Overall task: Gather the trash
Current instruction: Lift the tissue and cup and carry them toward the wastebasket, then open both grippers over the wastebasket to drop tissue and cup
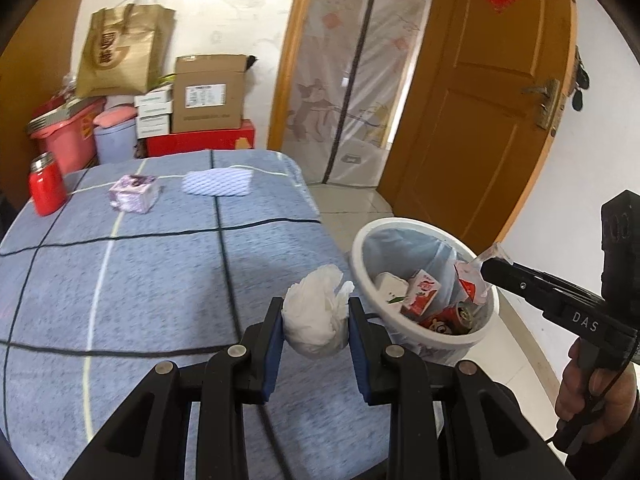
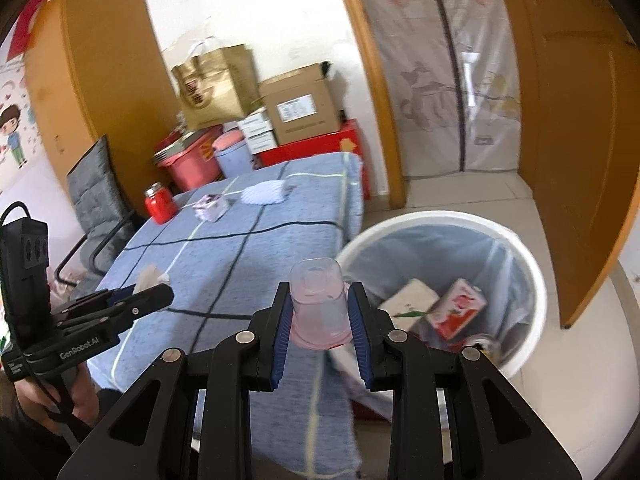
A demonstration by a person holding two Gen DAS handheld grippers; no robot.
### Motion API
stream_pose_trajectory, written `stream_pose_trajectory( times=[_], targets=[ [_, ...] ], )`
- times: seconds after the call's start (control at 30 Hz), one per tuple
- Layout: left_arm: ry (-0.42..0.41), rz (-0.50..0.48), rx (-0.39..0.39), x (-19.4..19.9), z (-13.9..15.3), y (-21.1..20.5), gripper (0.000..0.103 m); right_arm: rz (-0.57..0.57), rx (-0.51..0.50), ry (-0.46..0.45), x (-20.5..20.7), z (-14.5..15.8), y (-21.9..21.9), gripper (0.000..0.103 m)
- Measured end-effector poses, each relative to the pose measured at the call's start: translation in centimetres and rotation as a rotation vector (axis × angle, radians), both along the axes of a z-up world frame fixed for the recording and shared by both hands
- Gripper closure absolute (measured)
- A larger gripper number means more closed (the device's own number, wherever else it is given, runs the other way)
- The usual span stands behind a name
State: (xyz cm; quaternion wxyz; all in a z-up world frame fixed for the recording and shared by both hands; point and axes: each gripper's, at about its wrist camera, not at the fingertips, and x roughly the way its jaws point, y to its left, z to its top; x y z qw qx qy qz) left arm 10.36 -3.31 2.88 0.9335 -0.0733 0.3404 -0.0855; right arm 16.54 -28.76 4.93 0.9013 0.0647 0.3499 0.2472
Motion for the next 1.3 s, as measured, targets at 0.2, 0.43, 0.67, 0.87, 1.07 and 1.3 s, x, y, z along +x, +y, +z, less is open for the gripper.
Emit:
stream_pose_trajectory(
  times=[0.2, 0.43, 0.67, 0.87, 1.07, 1.3],
  targets=[
    [0.001, -0.068, 0.008, 2.0, -0.4, -2.8, 0.072, -0.07, 0.007, 0.015, 1.0, -0.6, -3.0, 0.074],
    [0.025, -0.134, 0.008, 4.1, -1.5, -5.5, 0.072, -0.114, 0.001, 0.048, 1.9, -1.7, -4.7, 0.074],
    [0.04, -0.189, 0.012, 5.9, -2.4, -7.6, 0.072, -0.138, -0.004, 0.08, 2.9, -3.0, -5.6, 0.074],
    [0.069, -0.23, 0.011, 7.6, -3.6, -9.1, 0.072, -0.138, -0.021, 0.106, 3.7, -4.2, -5.7, 0.074],
    [0.105, -0.274, 0.02, 9.1, -5.3, -10.4, 0.071, -0.14, -0.042, 0.141, 4.8, -5.3, -5.6, 0.073],
    [0.107, -0.284, 0.024, 9.9, -6.0, -10.8, 0.062, -0.154, -0.054, 0.151, 5.2, -5.9, -5.6, 0.061]
  ],
)
